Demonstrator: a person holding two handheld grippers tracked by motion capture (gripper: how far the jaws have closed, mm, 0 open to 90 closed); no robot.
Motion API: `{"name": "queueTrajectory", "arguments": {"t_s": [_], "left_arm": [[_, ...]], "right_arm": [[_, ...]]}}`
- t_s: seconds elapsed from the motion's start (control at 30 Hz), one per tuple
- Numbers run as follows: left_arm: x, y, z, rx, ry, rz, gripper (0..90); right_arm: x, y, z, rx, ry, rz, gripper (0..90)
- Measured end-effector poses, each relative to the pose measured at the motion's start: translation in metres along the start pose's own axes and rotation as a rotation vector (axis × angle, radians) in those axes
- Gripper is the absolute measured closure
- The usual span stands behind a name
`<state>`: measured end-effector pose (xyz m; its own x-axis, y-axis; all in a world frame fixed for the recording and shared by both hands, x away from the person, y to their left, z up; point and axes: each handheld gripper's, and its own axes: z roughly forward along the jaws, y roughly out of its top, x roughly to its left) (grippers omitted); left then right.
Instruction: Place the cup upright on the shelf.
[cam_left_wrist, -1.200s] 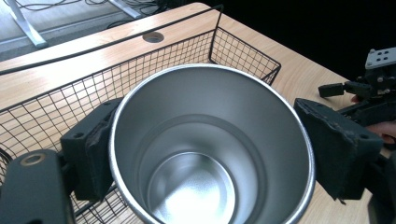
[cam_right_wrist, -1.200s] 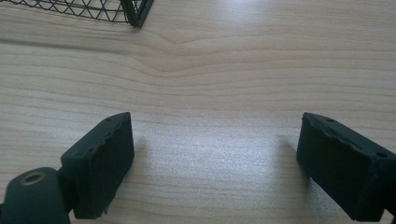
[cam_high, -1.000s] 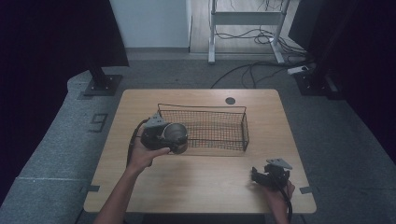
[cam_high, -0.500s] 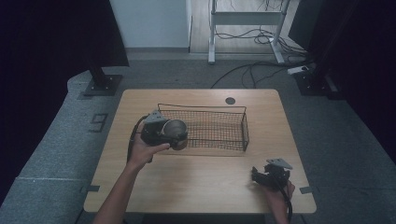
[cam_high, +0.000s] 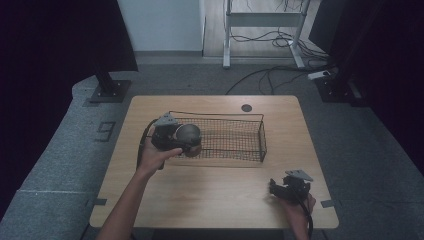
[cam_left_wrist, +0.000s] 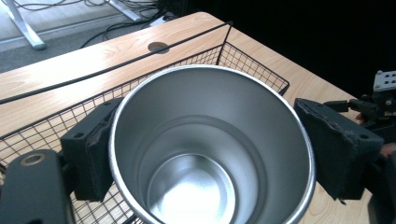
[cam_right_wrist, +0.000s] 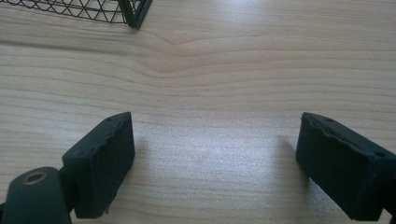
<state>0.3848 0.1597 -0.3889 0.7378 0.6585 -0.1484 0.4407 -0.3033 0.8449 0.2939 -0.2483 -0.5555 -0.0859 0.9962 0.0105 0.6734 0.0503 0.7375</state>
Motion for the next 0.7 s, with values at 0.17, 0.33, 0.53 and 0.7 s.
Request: {"name": "queueTrajectory", "arguments": {"t_s": [0.17, 0.33, 0.53, 0.7], "left_arm": [[0.002, 0.005, 0.001, -0.004, -0.002, 0.000, 14.6], [0.005, 0.009, 0.004, -0.002, 0.002, 0.001, 14.6], [0.009, 0.012, 0.009, 0.006, 0.004, -0.005, 14.6], [0.013, 0.014, 0.010, -0.001, 0.005, -0.020, 14.6]], "right_arm": [[0.000, 0.000, 0.000, 0.000, 0.000, 0.000, 11.4], [0.000, 0.000, 0.000, 0.001, 0.000, -0.001, 11.4], [0.000, 0.000, 0.000, 0.000, 0.000, -0.001, 11.4], [0.000, 0.000, 0.000, 0.000, 0.000, -0.001, 11.4]]}}
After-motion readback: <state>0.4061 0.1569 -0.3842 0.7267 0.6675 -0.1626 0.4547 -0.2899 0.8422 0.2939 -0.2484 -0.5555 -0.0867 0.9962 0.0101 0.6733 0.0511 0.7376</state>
